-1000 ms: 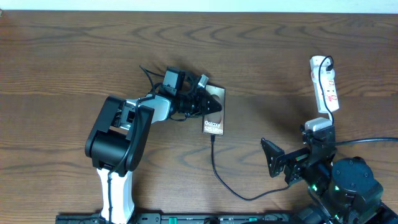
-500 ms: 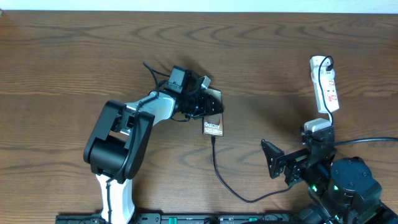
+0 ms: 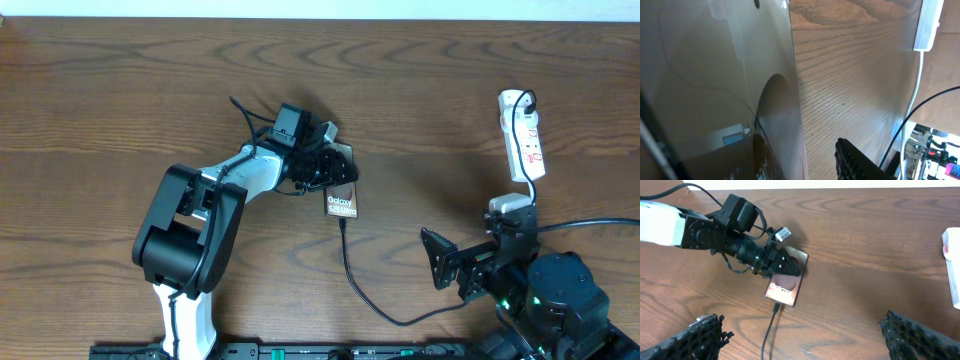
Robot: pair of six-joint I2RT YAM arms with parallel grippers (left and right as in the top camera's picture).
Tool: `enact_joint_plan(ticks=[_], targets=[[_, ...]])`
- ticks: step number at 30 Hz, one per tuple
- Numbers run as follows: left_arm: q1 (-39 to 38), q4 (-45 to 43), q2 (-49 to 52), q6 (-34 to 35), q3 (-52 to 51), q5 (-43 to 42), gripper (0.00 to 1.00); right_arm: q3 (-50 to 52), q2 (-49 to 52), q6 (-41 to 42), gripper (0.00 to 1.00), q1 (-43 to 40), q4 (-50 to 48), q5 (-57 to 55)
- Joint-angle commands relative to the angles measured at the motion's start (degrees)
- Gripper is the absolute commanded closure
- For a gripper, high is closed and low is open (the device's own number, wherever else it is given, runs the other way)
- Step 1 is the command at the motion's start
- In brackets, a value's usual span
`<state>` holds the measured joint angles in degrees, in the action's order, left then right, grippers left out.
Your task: Plug charger to phone and switch on socket
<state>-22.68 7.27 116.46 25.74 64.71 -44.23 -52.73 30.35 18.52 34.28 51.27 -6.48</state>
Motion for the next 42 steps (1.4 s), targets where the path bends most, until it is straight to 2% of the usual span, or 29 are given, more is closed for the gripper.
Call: enact_joint_plan(ticks=[1,3,9,15,21,29,33,42], targets=[[0.57,1.97,3.43,0.0,-2.21,10.47,0.53,-0.5,0.04,0.76,0.01,-0.7,-0.28,-0.5],[0.46,1.92,3.43,-0.35,-2.21,10.38,0.52,-0.5,0.04,0.74,0.01,-0.7,-0.28,-0.52],[-1.57,1.01,3.45,-10.54,-2.21,4.17,0.47,-0.5,0.04,0.74,0.01,-0.7,-0.63,-1.11],[-2.05,2.21,3.45,-8.87,-2.21,9.35,0.46,-0.5,0.04,0.74,0.01,-0.7,-0.68,-1.11],[-2.05,4.09,3.45,-2.49,-2.21,15.87,0.46,-0.5,0.04,0.74,0.01,-0.7,-0.68,-1.11],[-2.05,5.14,3.45,-2.75,-1.99,16.28,0.45,-0.48,0.04,0.74,0.01,-0.7,-0.7,-1.11],[-2.19,7.72,3.45,-5.99,-0.96,16.44,0.46,-0.5,0.04,0.74,0.01,-0.7,-0.72,-1.11],[-2.54,8.02,3.45,-5.95,-0.7,16.92,0.45,-0.48,0.04,0.79,0.01,-0.7,-0.74,-1.09]])
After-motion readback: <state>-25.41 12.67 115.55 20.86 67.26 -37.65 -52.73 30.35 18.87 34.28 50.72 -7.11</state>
